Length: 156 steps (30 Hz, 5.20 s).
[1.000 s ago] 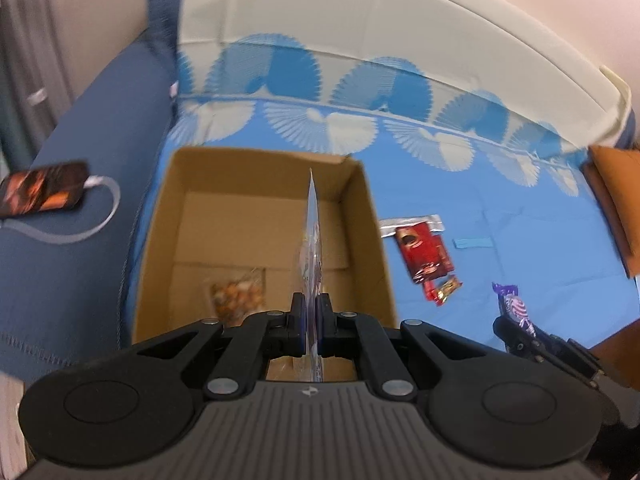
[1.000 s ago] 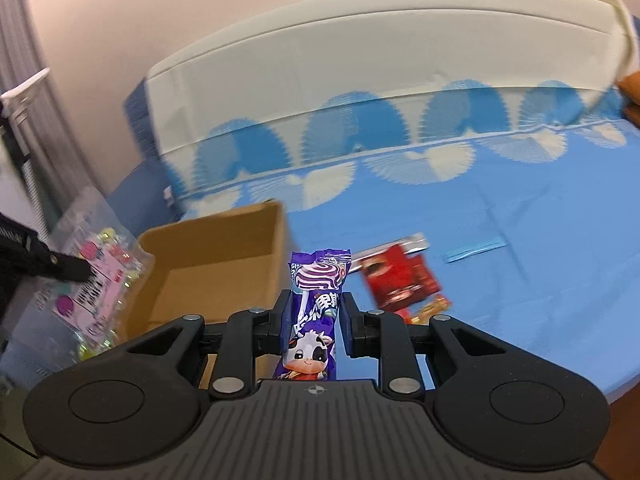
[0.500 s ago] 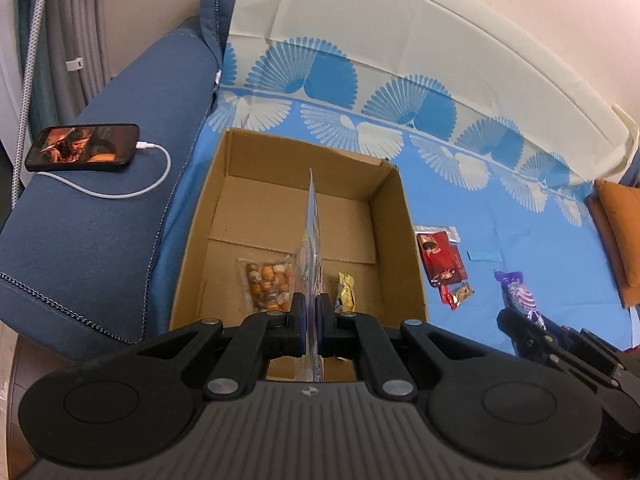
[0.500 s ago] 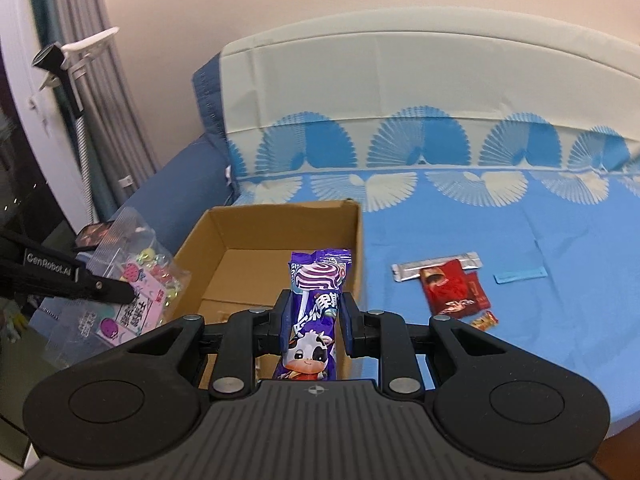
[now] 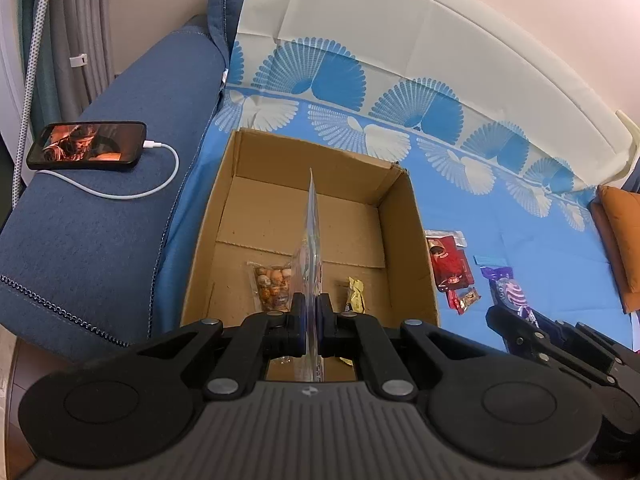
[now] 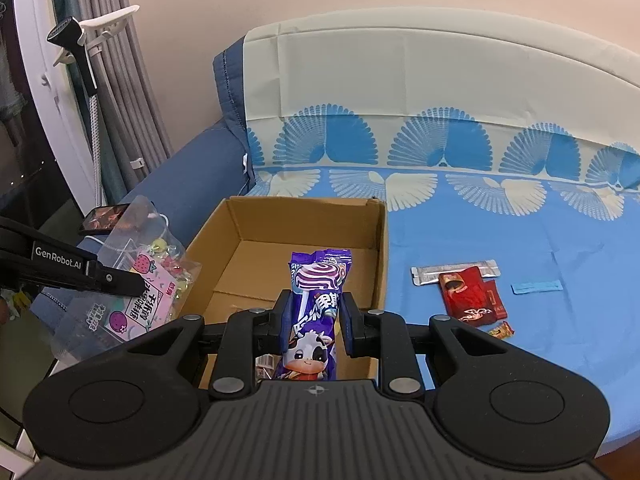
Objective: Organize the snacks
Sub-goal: 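Carry the candy bag and purple bar over the cardboard box, then open the left tool to drop the candy bag into the box, then open the right tool to drop the purple bar into the box, then grasp the red coffee pouch with left tool while right tool grasps peanut bar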
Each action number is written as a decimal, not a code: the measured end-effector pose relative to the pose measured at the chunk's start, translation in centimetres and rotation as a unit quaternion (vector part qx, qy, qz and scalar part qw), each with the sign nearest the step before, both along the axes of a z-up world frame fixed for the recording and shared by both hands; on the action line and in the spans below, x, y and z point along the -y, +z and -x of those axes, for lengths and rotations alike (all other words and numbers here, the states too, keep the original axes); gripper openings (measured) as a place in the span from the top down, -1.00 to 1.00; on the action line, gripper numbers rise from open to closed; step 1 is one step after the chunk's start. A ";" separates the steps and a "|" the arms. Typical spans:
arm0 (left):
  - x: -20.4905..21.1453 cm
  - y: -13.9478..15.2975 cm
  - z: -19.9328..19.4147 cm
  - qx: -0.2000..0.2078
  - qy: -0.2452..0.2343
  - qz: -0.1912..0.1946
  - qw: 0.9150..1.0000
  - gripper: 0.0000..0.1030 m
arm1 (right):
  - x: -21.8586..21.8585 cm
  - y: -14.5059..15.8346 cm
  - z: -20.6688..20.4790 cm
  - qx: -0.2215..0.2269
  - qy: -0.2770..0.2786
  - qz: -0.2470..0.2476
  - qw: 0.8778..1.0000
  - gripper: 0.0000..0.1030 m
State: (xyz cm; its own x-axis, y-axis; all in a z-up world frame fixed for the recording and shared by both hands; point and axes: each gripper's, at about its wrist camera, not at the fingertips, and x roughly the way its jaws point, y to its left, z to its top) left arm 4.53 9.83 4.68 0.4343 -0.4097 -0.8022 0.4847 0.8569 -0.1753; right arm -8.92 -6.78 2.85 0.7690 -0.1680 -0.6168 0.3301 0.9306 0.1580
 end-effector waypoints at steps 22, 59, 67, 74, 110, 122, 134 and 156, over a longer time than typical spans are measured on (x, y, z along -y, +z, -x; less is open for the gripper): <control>2.3 -2.0 -3.7 -0.020 -0.005 -0.008 1.000 0.90 | 0.3 -1.6 -5.0 -0.024 0.014 -0.015 1.000 0.49; 4.4 -6.2 -8.6 -0.001 0.010 -0.076 0.997 -0.98 | 2.4 -5.9 -11.8 -0.066 0.010 -0.089 0.994 -0.62; 0.8 -5.3 -5.0 0.035 0.041 -0.092 0.994 -0.99 | 2.0 -5.3 -8.2 -0.084 -0.006 -0.098 0.992 -0.71; 0.1 -7.2 1.2 0.015 0.047 -0.128 0.991 -0.99 | -0.8 -4.6 -3.7 -0.091 0.006 -0.035 0.995 -0.75; -2.0 -2.0 11.9 0.110 0.052 -0.094 0.988 -0.99 | -4.5 0.9 7.5 0.018 0.031 0.021 0.999 -0.89; -1.8 -2.6 11.5 0.105 0.049 -0.101 0.988 -0.99 | -4.5 0.6 7.1 0.012 0.033 0.016 0.999 -0.90; -0.8 -4.0 10.6 0.088 0.039 -0.120 0.988 -0.99 | -4.0 -0.7 6.1 -0.008 0.033 -0.002 0.999 -0.90; 2.7 -4.6 7.2 0.075 0.052 -0.159 0.983 -1.00 | 3.5 -4.1 6.3 -0.004 -0.082 -0.062 0.995 -0.91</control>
State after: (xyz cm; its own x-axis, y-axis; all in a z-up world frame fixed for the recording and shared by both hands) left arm -2.67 7.16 0.09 0.5837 -0.0961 -0.8063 0.3920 0.9029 0.1762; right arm -15.23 -10.30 -1.25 0.7321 -0.2127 -0.6471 0.4775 0.8378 0.2648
